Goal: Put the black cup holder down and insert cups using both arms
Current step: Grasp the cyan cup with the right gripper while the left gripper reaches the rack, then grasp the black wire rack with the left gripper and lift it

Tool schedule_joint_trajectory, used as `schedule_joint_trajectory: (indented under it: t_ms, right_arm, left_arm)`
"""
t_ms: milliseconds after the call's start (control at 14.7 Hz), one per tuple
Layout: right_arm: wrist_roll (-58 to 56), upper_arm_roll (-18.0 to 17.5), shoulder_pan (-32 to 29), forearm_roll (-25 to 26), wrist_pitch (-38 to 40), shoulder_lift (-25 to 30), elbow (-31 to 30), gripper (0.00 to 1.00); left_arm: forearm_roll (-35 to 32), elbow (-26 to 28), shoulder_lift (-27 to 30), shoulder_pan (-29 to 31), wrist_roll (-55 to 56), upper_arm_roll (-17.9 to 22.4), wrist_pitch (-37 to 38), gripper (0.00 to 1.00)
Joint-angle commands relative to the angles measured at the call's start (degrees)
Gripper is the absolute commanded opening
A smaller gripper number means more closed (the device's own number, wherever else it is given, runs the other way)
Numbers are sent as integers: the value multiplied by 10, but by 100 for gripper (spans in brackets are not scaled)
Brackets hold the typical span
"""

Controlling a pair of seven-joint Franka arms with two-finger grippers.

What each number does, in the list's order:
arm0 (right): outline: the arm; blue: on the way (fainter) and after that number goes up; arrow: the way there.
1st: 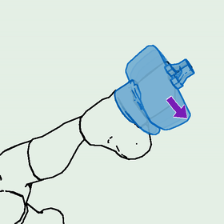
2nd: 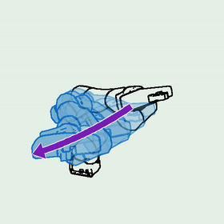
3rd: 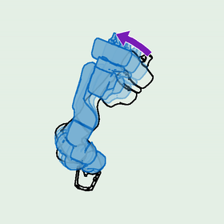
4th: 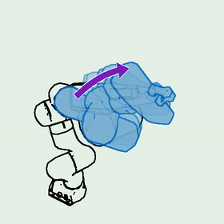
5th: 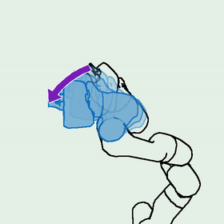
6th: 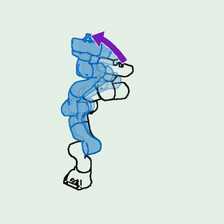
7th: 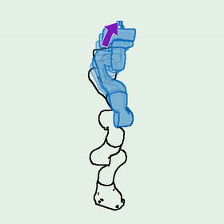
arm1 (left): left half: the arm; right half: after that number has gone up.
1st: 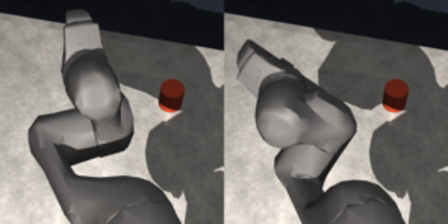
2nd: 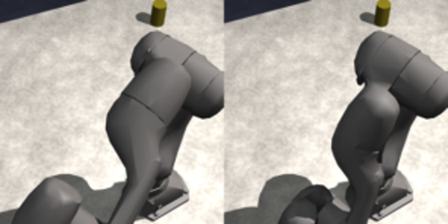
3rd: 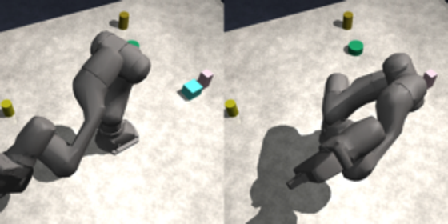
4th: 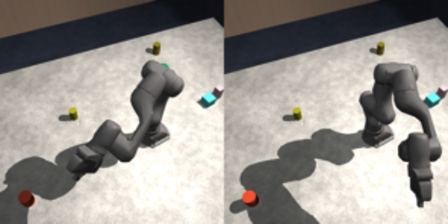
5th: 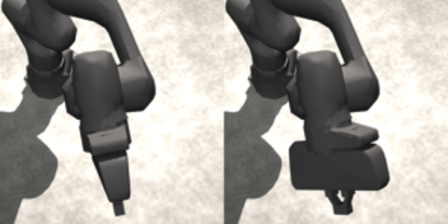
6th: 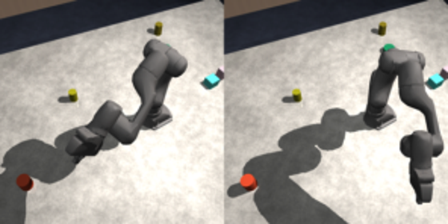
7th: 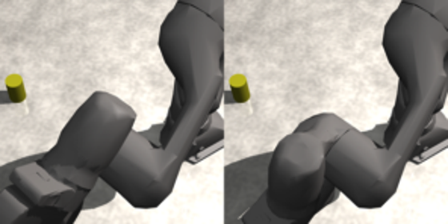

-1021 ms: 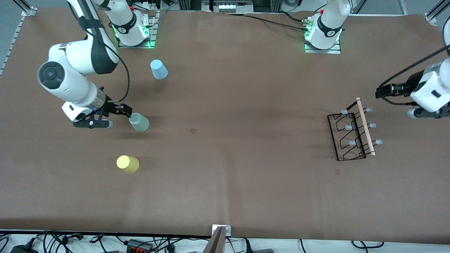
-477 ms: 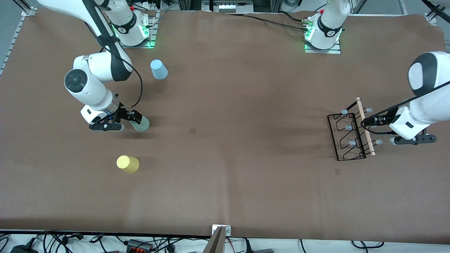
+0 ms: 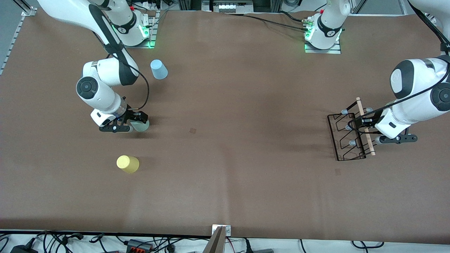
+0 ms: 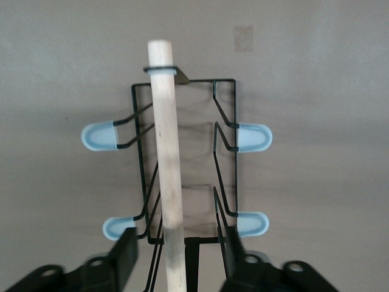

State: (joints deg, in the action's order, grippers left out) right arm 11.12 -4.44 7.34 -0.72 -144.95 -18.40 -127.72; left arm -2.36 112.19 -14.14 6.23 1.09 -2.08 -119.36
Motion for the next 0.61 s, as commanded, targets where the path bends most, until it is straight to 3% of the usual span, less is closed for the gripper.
schedule_joint_trajectory:
  t_ms: [0, 204, 545]
  right_arm:
    - [6, 1, 4, -5, -12, 4, -15, 100]
    - [6, 1, 4, -5, -10, 3, -17, 100]
    - [7, 1, 4, -5, -9, -1, -19, 100]
  left_arm:
    - [-9, 18, 13, 2, -11, 0, -10, 56]
    - [-9, 19, 11, 2, -11, 0, -5, 41]
    - [-9, 19, 6, 2, -11, 0, -4, 36]
